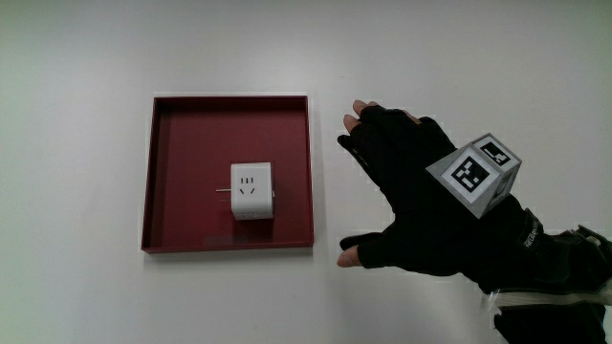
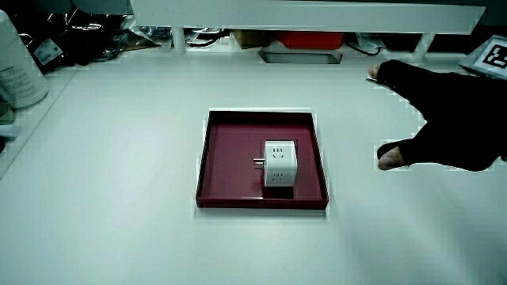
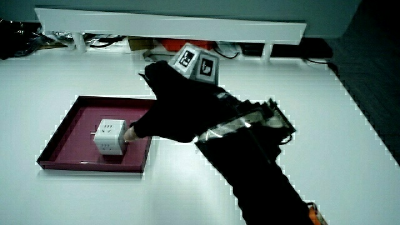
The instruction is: Pick socket
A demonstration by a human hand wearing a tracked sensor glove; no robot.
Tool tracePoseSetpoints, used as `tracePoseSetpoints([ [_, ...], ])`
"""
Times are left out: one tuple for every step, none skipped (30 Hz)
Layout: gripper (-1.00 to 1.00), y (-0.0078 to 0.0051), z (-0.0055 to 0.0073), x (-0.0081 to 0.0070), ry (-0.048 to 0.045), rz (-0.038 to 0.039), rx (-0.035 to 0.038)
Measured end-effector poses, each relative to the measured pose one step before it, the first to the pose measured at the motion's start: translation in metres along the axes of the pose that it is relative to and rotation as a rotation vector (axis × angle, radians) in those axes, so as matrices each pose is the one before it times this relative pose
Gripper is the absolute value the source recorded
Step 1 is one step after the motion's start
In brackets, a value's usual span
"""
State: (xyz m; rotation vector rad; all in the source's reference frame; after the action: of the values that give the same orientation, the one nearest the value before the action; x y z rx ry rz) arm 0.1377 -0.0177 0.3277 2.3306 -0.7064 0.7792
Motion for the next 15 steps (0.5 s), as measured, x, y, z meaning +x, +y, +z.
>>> tracePoseSetpoints([
  [0.0,0.00057,-0.00003,-0.00067,-0.00666,-0.00277,-0.00177],
  [0.0,0.00082,-0.00015,-0.00012,-0.00129,-0.0004,-0.00016],
  [0.0,0.00059,0.00061,-0.00129,0.00316,0.00355,0.00122],
  [0.0,0.00072,0.00043,-0.00087,0.00466,-0.00151,-0.00101],
  [0.0,0.00148,-0.0013,0.00183,-0.00188,-0.00292,-0.00241],
  [0.0,0.00177,-0.00071,-0.00048,0.0002,-0.00656,-0.00798],
  [0.0,0.00273,-0.00207,0.00117,-0.00204,0.00467,-0.00437],
  [0.0,0.00267,-0.0013,-0.00103,0.00657,0.00117,-0.00547],
  [0.0,0.00341,-0.0017,-0.0005,0.00082,-0.00694,-0.00947],
  [0.0,0.00351,-0.00098,-0.00214,-0.00187,-0.00338,-0.01093],
  [0.0,0.00296,-0.00047,-0.00295,0.00507,0.01423,0.00103],
  [0.0,0.00307,-0.00167,0.00021,-0.00276,-0.00267,-0.0021],
  [0.0,0.00389,-0.00305,0.0039,-0.00425,-0.01579,-0.00977],
  [0.0,0.00349,-0.00071,-0.00029,0.01085,0.00598,0.00021],
  [0.0,0.00307,-0.00034,-0.0018,0.00632,-0.00203,-0.00652],
])
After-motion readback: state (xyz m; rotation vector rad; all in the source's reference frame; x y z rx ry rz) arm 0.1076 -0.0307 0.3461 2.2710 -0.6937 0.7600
